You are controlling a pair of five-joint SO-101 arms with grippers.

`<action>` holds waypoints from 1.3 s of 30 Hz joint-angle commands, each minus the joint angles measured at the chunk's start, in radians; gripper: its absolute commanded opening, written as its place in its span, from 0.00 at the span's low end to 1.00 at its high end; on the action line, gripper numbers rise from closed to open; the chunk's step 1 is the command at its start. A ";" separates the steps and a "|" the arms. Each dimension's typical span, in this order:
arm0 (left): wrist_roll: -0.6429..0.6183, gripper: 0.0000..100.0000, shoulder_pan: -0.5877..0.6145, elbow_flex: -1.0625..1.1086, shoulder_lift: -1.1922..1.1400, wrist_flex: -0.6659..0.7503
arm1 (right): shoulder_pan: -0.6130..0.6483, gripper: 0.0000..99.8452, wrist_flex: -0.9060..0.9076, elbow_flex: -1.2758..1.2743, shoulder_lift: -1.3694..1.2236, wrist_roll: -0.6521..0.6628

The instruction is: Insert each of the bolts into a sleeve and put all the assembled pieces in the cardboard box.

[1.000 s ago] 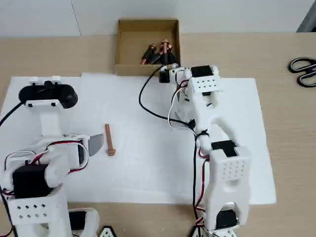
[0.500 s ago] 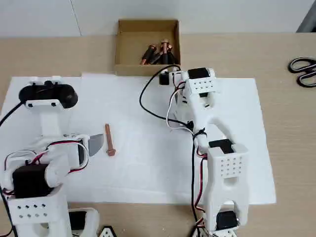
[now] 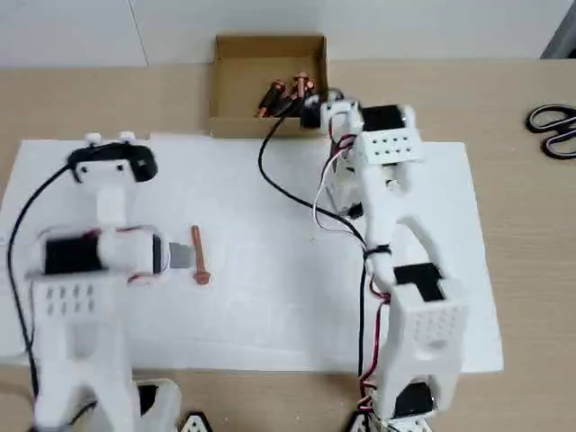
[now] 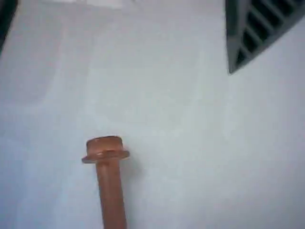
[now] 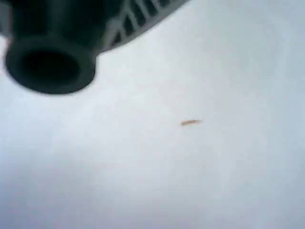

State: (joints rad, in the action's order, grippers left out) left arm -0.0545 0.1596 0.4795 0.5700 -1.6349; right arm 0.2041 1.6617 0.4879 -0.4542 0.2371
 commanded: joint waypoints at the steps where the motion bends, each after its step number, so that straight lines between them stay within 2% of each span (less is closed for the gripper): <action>1: 0.012 0.29 0.002 -0.096 -0.207 0.061 | -0.001 0.00 0.015 0.012 0.122 -0.003; 5: 0.008 0.28 -0.002 -0.116 -0.390 0.213 | -0.001 0.00 0.015 -0.031 0.177 -0.040; 13: 0.008 0.14 -0.049 -0.113 -0.609 0.390 | -0.004 0.00 0.010 -0.100 0.272 -0.044; 18: 0.008 0.14 -0.117 -0.116 -0.660 0.388 | -0.004 0.00 0.008 -0.100 0.283 -0.044; 24: -0.028 0.14 -0.123 -0.117 -0.660 0.387 | -0.004 0.00 0.008 -0.100 0.283 -0.044; 29: -0.046 0.14 -0.163 -0.113 -0.549 0.356 | -0.004 0.00 0.008 -0.100 0.283 -0.043; 35: 0.068 0.14 -0.267 -0.114 -0.489 0.338 | -0.004 0.00 0.008 -0.100 0.283 -0.043; 39: 0.238 0.14 -0.275 -0.117 -0.486 0.288 | -0.005 0.00 0.012 -0.100 0.283 -0.043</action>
State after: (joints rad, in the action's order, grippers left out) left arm 0.0882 -0.1120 0.3997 0.0330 -1.3111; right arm 0.2071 1.6694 0.3851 -0.2378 0.2018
